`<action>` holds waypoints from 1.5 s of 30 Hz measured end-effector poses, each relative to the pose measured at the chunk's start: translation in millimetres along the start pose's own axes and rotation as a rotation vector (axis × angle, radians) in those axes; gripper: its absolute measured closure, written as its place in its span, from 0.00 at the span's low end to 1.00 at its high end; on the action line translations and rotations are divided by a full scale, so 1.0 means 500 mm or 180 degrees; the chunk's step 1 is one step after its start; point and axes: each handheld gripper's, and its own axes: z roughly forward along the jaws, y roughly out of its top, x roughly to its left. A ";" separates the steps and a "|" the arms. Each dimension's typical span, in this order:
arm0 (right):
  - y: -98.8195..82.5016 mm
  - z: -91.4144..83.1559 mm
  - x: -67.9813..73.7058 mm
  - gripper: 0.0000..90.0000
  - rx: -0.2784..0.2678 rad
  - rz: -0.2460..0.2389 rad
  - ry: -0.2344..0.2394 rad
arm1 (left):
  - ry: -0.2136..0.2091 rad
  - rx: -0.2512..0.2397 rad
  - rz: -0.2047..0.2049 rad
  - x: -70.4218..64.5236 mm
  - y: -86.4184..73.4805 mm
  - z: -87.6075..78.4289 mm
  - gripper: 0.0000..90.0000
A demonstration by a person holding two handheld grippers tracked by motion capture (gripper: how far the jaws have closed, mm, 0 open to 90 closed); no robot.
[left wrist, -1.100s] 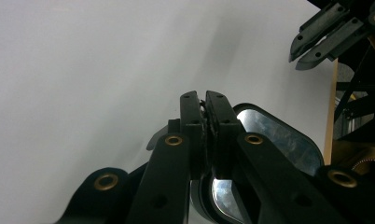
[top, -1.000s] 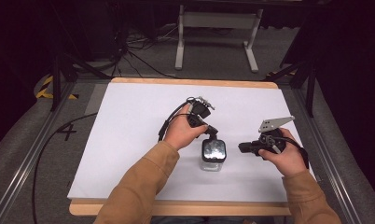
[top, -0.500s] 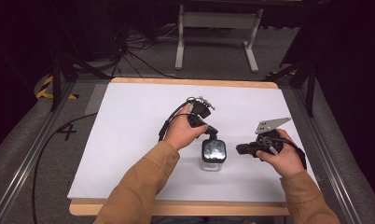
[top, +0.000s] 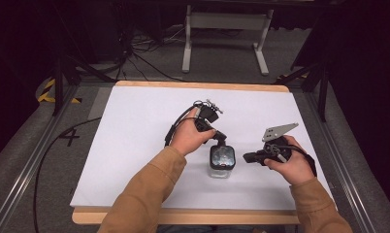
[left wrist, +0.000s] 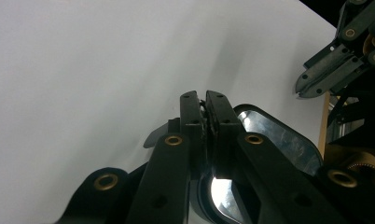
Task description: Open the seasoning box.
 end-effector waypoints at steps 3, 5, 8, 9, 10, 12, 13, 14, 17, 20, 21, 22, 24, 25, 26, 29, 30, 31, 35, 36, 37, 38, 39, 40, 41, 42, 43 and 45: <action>0.002 0.004 0.005 0.99 0.0036 -0.0037 0.0040 | -0.0007 -0.0004 -0.0018 0.001 0.000 0.000 0.96; 0.002 0.005 0.006 1.00 0.0058 -0.0065 0.0073 | -0.0005 -0.0007 -0.0020 0.001 0.000 0.000 0.96; 0.003 0.005 0.009 1.00 0.0063 -0.0104 0.0094 | -0.0008 -0.0003 -0.0019 0.001 0.000 0.000 0.96; 0.004 0.006 0.010 1.00 0.0070 -0.0121 0.0105 | -0.0018 -0.0001 -0.0016 0.002 0.000 0.000 0.96; 0.004 0.007 0.012 1.00 0.0082 -0.0134 0.0116 | -0.0028 0.0007 -0.0031 0.002 0.000 0.000 0.96; 0.005 0.009 0.014 1.00 0.0110 -0.0169 0.0146 | -0.0040 0.0010 -0.0030 0.004 0.000 0.000 0.96; 0.005 0.011 0.015 1.00 0.0119 -0.0192 0.0159 | -0.0045 0.0001 -0.0025 0.005 0.000 0.000 0.96; 0.005 0.011 0.015 1.00 0.0119 -0.0192 0.0159 | -0.0045 0.0001 -0.0025 0.005 0.000 0.000 0.96; 0.006 0.018 0.021 1.00 0.0170 -0.0242 0.0212 | -0.0053 -0.0001 -0.0039 0.005 0.000 0.000 0.96; 0.008 0.023 0.025 1.00 0.0184 -0.0287 0.0235 | -0.0053 -0.0001 -0.0047 0.006 0.000 0.000 0.96; 0.009 0.024 0.027 1.00 0.0199 -0.0286 0.0242 | -0.0059 -0.0005 -0.0050 0.006 0.000 0.000 0.96; 0.009 0.025 0.028 1.00 0.0200 -0.0302 0.0244 | -0.0068 -0.0010 -0.0053 0.006 0.000 0.001 0.96; 0.010 0.028 0.031 1.00 0.0201 -0.0318 0.0269 | -0.0063 -0.0004 -0.0054 0.006 0.000 0.000 0.96; 0.011 0.030 0.032 1.00 0.0202 -0.0326 0.0266 | -0.0072 -0.0004 -0.0056 0.007 0.000 0.000 0.96; 0.011 0.030 0.032 1.00 0.0202 -0.0326 0.0266 | -0.0075 0.0003 -0.0061 0.007 0.000 0.000 0.96; 0.012 0.036 0.035 1.00 0.0193 -0.0352 0.0297 | -0.0060 0.0010 -0.0055 0.006 0.001 0.000 0.96; 0.012 0.037 0.036 1.00 0.0187 -0.0360 0.0293 | -0.0060 0.0012 -0.0060 0.006 0.001 0.000 0.96; 0.012 0.037 0.036 1.00 0.0187 -0.0360 0.0293 | -0.0060 0.0012 -0.0060 0.006 0.001 0.000 0.96; 0.014 0.039 0.039 1.00 0.0135 -0.0377 0.0316 | -0.0046 0.0005 -0.0048 0.006 0.001 0.000 0.96; 0.014 0.039 0.039 1.00 0.0129 -0.0378 0.0319 | -0.0051 0.0004 -0.0054 0.006 0.001 0.000 0.96; 0.014 0.039 0.039 1.00 0.0121 -0.0374 0.0330 | -0.0051 0.0004 -0.0054 0.006 0.001 0.000 0.96; 0.014 0.039 0.039 1.00 0.0121 -0.0374 0.0330 | -0.0048 0.0004 -0.0056 0.006 0.001 0.000 0.96; 0.015 0.040 0.040 1.00 0.0125 -0.0363 0.0352 | -0.0054 0.0004 -0.0058 0.006 0.001 0.000 0.96; 0.015 0.040 0.040 1.00 0.0125 -0.0363 0.0352 | -0.0052 0.0011 -0.0062 0.006 0.001 0.000 0.96; 0.015 0.041 0.040 1.00 0.0119 -0.0374 0.0356 | -0.0053 0.0012 -0.0074 0.006 0.001 0.000 0.96; 0.015 0.041 0.040 1.00 0.0120 -0.0375 0.0356 | -0.0002 0.0022 -0.0068 0.005 0.002 -0.002 0.95; 0.015 0.041 0.039 1.00 0.0119 -0.0372 0.0364 | 0.0045 0.0035 -0.0074 0.004 0.002 -0.004 0.91; 0.014 0.041 0.038 1.00 0.0114 -0.0380 0.0370 | 0.0082 -0.0015 -0.0042 0.001 0.004 -0.013 0.90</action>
